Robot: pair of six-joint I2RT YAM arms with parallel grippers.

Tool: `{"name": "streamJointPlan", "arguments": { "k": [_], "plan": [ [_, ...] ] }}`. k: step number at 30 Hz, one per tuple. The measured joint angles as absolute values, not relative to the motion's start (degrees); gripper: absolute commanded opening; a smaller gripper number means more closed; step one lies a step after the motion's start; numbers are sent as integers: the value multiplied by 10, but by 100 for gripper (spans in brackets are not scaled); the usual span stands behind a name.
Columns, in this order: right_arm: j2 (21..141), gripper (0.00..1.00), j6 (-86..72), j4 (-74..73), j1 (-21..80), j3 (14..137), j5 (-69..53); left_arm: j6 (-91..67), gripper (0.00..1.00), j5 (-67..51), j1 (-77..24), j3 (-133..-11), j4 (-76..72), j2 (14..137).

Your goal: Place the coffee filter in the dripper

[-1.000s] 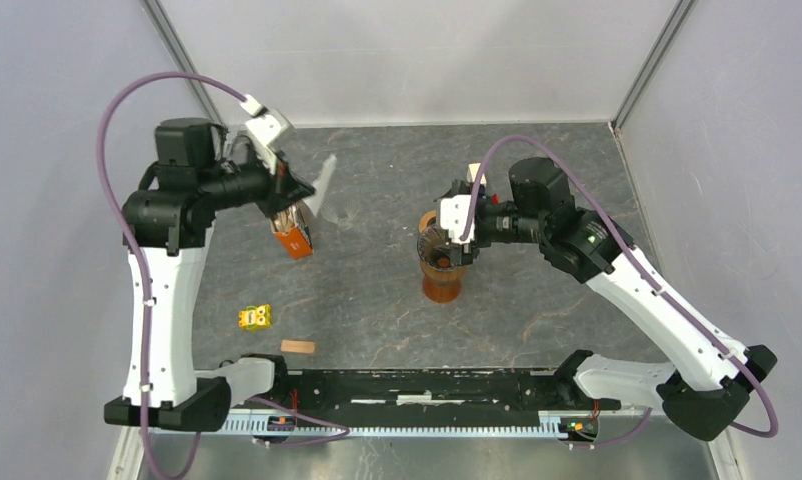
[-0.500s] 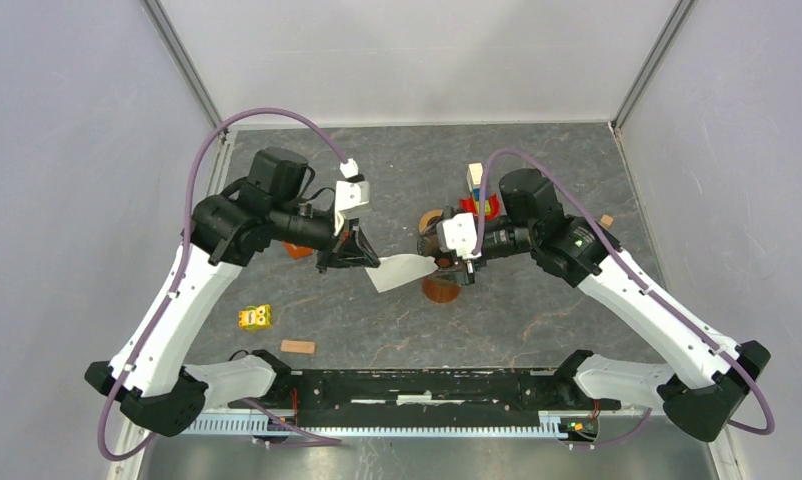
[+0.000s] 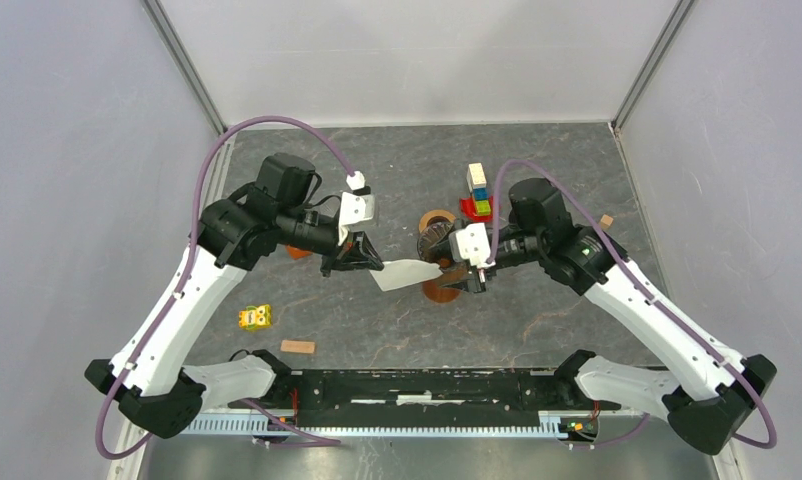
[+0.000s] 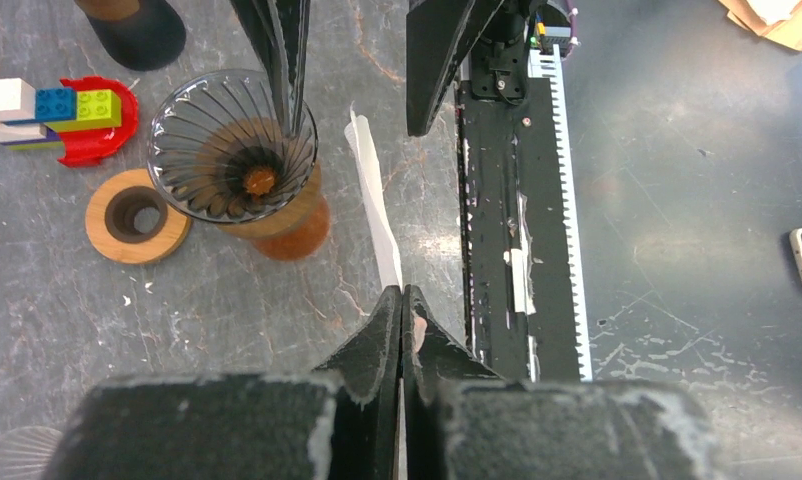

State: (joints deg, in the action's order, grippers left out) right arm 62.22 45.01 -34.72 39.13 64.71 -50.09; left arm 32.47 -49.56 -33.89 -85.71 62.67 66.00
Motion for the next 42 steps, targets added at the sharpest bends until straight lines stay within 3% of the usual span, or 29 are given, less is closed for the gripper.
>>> {"name": "streamJointPlan", "arguments": {
  "k": [14, 42],
  "plan": [
    [600, 49, 446, -348, 369, 647, -501, 359, 2, -496, -347, -832, 629, 651],
    [616, 47, 463, -374, 369, 648, -530, 371, 2, -482, -351, -822, 628, 651]
  ]
}}
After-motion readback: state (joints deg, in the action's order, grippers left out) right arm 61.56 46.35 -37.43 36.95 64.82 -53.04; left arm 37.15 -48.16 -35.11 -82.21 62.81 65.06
